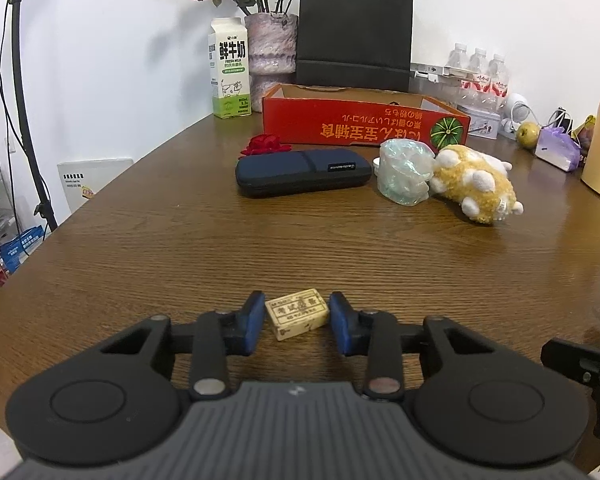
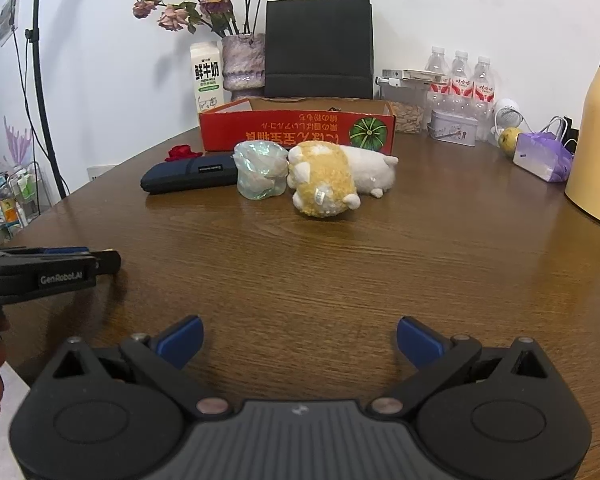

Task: Organize objects
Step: 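Grasp the small cream block with the left gripper, then lift the cream block with the left gripper while the right gripper grasps the plush dog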

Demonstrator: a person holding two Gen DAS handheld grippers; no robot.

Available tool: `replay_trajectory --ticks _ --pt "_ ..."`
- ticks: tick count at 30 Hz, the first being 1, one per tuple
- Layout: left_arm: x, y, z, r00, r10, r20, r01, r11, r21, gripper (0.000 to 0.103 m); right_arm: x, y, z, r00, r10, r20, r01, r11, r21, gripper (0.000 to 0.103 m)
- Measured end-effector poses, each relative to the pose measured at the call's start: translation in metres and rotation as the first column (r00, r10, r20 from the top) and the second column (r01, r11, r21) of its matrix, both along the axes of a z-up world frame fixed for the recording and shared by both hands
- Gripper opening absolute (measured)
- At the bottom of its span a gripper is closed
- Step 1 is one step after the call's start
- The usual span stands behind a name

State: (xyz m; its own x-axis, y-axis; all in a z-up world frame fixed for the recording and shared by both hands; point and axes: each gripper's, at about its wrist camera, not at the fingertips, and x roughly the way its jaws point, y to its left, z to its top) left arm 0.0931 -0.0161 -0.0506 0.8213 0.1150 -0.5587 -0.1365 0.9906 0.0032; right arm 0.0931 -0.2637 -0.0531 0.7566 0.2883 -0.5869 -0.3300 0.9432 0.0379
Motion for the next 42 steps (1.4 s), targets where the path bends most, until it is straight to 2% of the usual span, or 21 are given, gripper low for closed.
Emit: replay_trajectory --ticks 6,16,42 --pt "-0.001 0.002 0.003 1.0 -0.024 -0.003 0.024 1.0 -0.01 0.036 0.0 0.001 -0.001 1.0 0.01 0.002 -0.01 1.0 0.005 0.103" --pt "0.006 0.001 0.021 0.997 -0.068 0.043 0.069 0.998 -0.013 0.036 0.019 0.003 0.003 1.0 0.007 0.011 -0.007 1.0 0.011 0.103" --pt "0.097 0.004 0.046 0.99 -0.124 0.072 0.127 0.991 -0.036 0.036 0.136 0.03 0.02 0.999 0.019 0.038 -0.019 1.0 -0.022 0.103"
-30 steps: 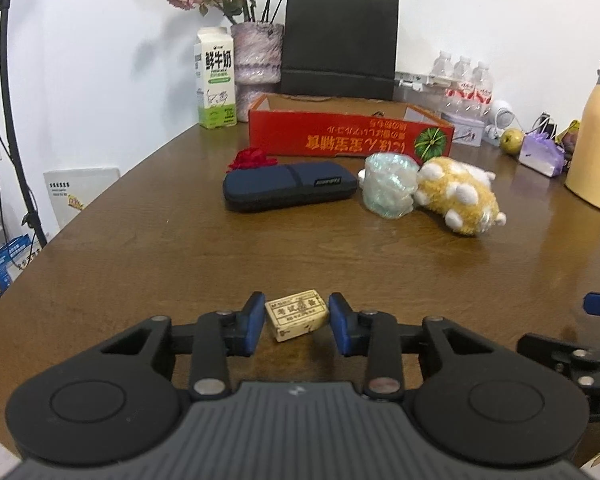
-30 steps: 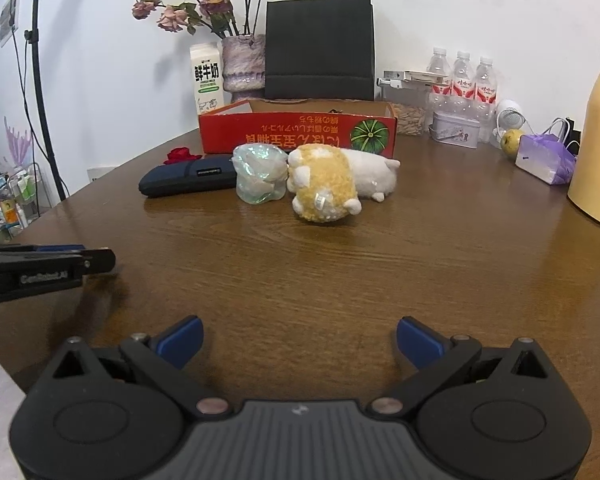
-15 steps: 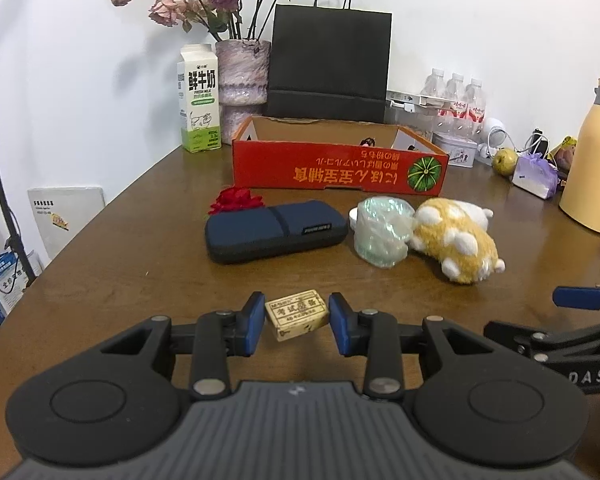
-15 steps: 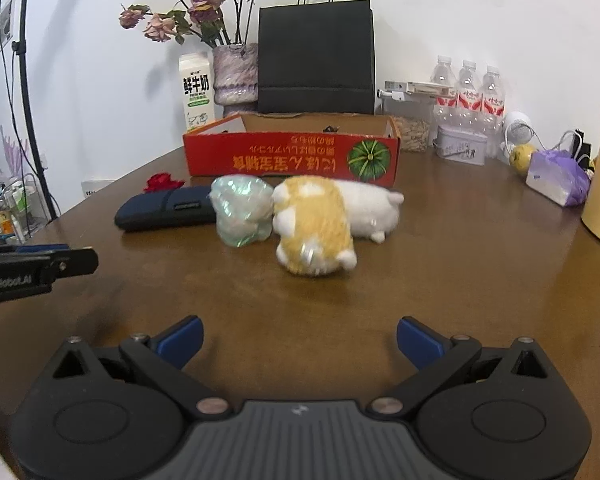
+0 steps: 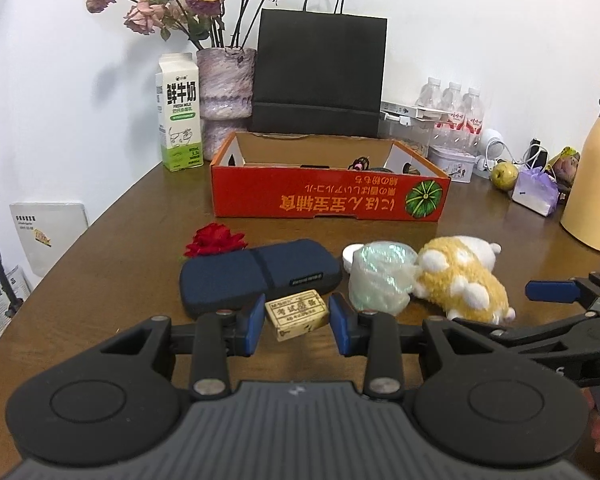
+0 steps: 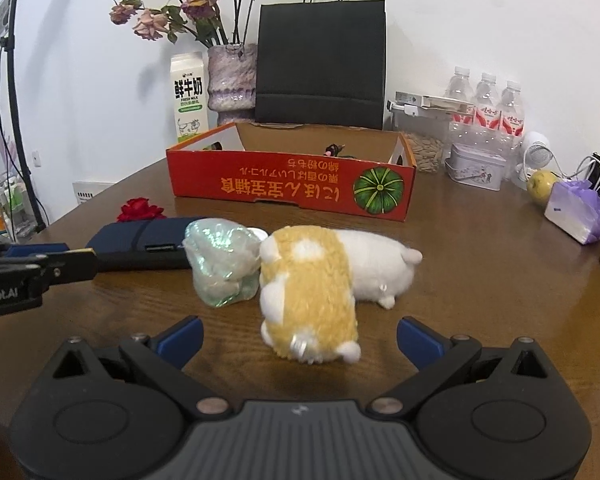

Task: Organize objects
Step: 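Lift the cream block with the left gripper while the right gripper grasps the plush dog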

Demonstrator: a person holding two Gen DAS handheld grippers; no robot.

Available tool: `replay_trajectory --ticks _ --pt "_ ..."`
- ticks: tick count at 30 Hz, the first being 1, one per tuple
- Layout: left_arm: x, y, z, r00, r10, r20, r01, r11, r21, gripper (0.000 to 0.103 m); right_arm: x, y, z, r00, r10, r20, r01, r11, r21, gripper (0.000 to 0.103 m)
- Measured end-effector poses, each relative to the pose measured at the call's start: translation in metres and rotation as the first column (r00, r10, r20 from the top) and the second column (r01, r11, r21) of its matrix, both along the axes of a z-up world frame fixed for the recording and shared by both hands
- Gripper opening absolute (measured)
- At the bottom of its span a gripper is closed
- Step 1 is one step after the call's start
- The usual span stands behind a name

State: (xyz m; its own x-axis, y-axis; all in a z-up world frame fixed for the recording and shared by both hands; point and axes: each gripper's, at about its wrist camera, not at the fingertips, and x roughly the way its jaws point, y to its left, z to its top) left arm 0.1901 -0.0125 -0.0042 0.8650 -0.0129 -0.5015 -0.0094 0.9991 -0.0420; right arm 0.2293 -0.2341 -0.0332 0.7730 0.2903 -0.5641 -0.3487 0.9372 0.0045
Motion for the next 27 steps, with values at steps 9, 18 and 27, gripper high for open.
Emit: replay_trajectory --ticks 9,18,27 --pt "0.027 -0.004 0.006 1.0 -0.02 0.01 0.02 1.0 -0.007 0.036 0.027 0.003 -0.004 1.0 0.001 -0.03 -0.001 1.0 -0.004 0.098" --pt "0.043 -0.003 -0.003 1.0 -0.026 -0.01 0.026 0.999 -0.034 0.036 0.041 0.005 -0.008 0.999 -0.002 -0.044 0.003 1.0 0.015 0.077" --pt "0.044 0.0 -0.009 1.0 -0.019 -0.015 0.018 0.999 -0.049 0.036 0.042 0.006 -0.012 0.999 0.005 -0.045 -0.003 0.999 0.032 0.052"
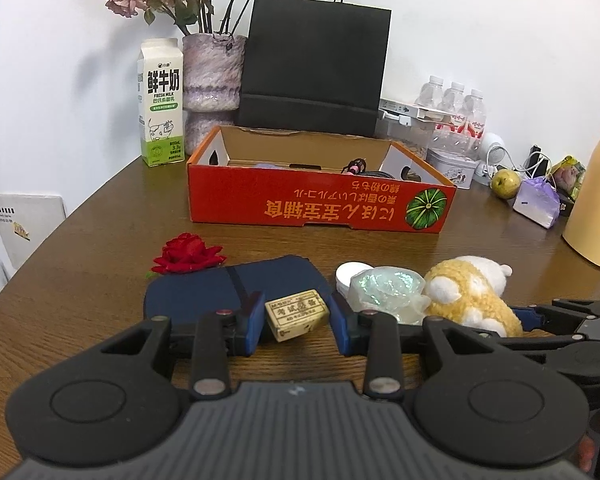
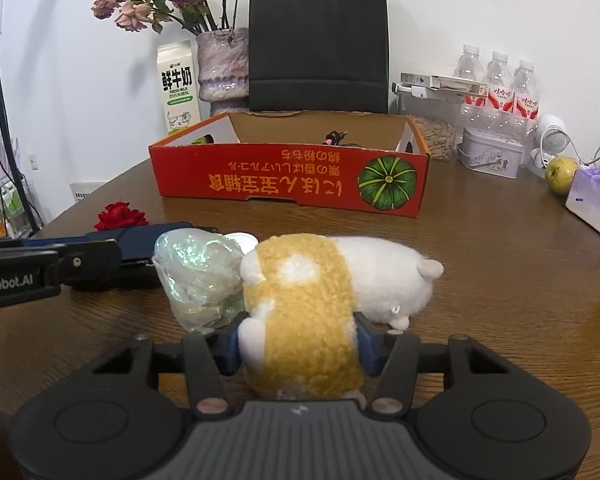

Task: Organize objects
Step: 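Lift the cream block with the left gripper while the right gripper grasps the plush dog, then carry the cream block and plush dog toward the cardboard box with both grippers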

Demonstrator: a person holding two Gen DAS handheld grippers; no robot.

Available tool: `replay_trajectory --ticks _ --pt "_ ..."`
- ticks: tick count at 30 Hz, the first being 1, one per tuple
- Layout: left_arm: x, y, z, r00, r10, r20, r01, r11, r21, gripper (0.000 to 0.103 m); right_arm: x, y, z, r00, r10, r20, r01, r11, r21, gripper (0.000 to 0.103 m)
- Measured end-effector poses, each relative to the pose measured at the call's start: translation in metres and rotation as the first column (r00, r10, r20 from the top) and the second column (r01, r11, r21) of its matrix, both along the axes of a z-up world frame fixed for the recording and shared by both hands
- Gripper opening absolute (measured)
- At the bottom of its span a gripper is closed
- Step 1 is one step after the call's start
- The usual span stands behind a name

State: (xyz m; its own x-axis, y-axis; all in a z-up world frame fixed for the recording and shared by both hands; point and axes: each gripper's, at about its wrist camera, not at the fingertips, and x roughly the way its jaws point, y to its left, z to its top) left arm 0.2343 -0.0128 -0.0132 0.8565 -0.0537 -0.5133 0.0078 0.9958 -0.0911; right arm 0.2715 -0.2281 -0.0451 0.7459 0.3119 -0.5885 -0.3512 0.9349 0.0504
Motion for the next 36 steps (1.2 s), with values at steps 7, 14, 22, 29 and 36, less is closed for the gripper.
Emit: replay_trajectory --ticks 7,14,22,29,36 --pt "-0.005 -0.003 0.001 1.0 0.011 0.015 -0.011 1.0 0.004 0.036 -0.005 0.001 0.001 1.0 0.005 0.03 -0.005 1.0 -0.001 0.05" --pt "-0.009 -0.004 0.004 1.0 0.023 0.01 -0.023 1.0 0.005 0.036 -0.011 -0.002 0.006 0.999 -0.002 0.051 0.001 1.0 0.008 0.049" --pt "-0.014 -0.005 0.014 0.999 0.027 0.019 -0.027 0.999 0.017 0.036 -0.025 -0.005 0.022 0.994 -0.003 0.106 0.002 1.0 0.015 0.048" --pt "-0.016 -0.008 0.033 0.998 0.031 0.06 -0.033 0.999 0.038 0.036 -0.035 -0.003 0.041 0.988 0.015 0.151 -0.018 1.0 0.015 0.048" --pt "-0.011 -0.011 0.049 0.996 0.029 0.089 -0.033 0.998 0.049 0.036 -0.037 0.001 0.058 0.981 0.026 0.192 -0.028 1.0 0.011 0.048"
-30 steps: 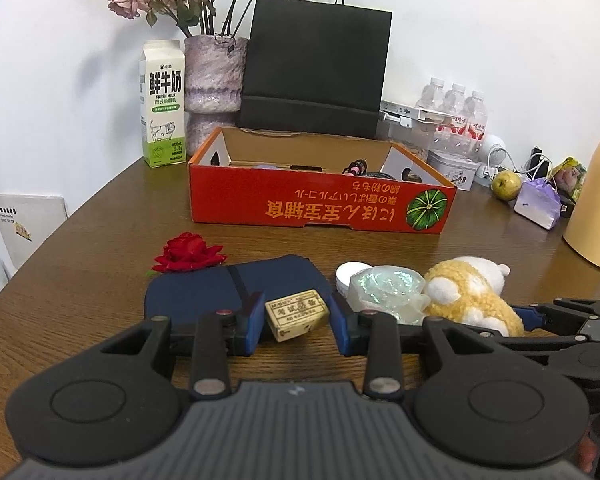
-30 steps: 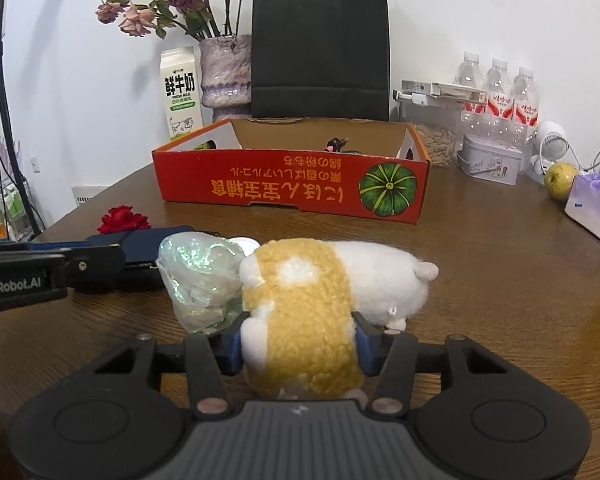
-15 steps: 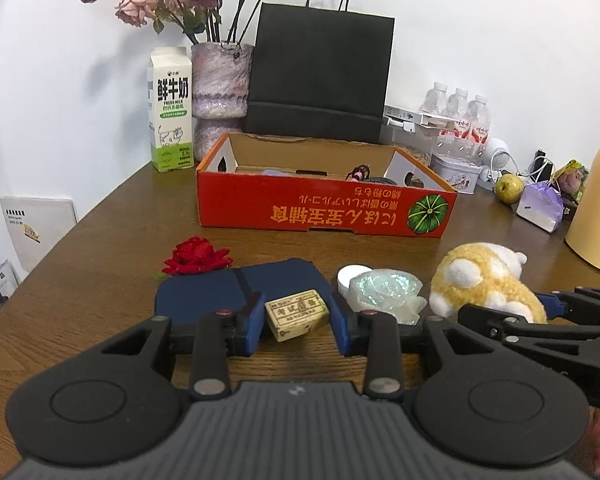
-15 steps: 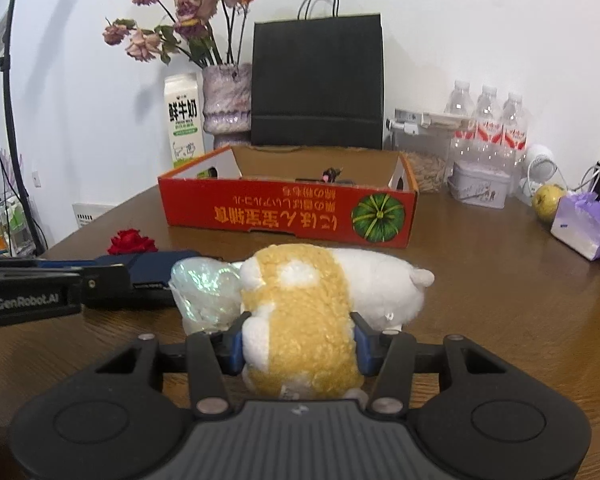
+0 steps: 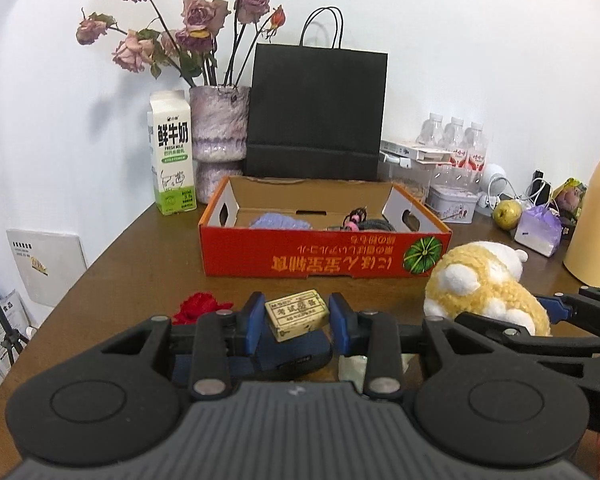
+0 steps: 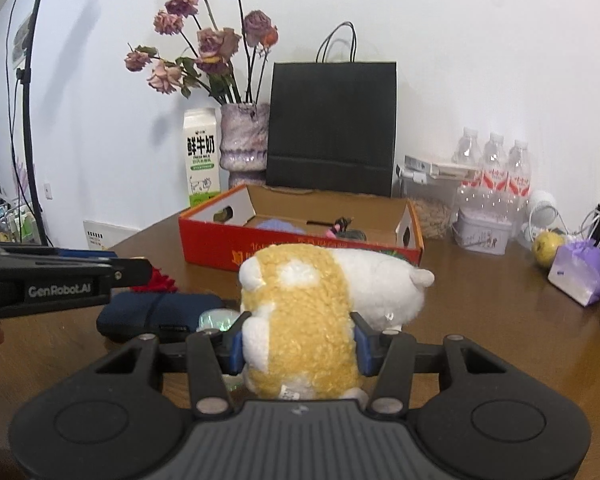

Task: Organize objects
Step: 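Carry the cream block and plush dog toward the cardboard box with both grippers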

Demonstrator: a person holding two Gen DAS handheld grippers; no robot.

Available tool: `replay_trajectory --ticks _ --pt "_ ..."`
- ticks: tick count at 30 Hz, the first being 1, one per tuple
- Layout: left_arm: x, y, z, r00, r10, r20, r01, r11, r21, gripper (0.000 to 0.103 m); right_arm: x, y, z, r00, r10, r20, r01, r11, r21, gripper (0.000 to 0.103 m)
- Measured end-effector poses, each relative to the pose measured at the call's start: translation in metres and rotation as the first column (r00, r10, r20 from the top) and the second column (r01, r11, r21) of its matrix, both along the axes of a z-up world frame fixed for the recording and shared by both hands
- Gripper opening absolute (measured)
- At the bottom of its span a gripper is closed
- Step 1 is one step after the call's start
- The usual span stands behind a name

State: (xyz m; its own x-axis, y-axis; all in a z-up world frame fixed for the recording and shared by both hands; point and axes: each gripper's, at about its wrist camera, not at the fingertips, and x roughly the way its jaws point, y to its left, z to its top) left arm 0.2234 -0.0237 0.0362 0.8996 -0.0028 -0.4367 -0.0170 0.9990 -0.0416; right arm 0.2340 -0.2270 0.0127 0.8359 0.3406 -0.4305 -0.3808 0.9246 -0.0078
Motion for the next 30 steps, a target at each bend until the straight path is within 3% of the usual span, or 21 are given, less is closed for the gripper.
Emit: replay_trajectory --ticks 15,30 --pt "0.053 0.001 0.022 0.999 0.027 0.032 -0.026 1.0 -0.013 0.036 0.045 0.023 0.022 0.999 0.013 0.041 -0.013 1.0 -0.002 0.048" --pt "0.117 0.01 0.022 0.999 0.028 0.037 -0.026 0.997 -0.069 0.036 0.11 0.037 0.021 0.998 0.016 0.056 -0.017 1.0 0.006 0.048"
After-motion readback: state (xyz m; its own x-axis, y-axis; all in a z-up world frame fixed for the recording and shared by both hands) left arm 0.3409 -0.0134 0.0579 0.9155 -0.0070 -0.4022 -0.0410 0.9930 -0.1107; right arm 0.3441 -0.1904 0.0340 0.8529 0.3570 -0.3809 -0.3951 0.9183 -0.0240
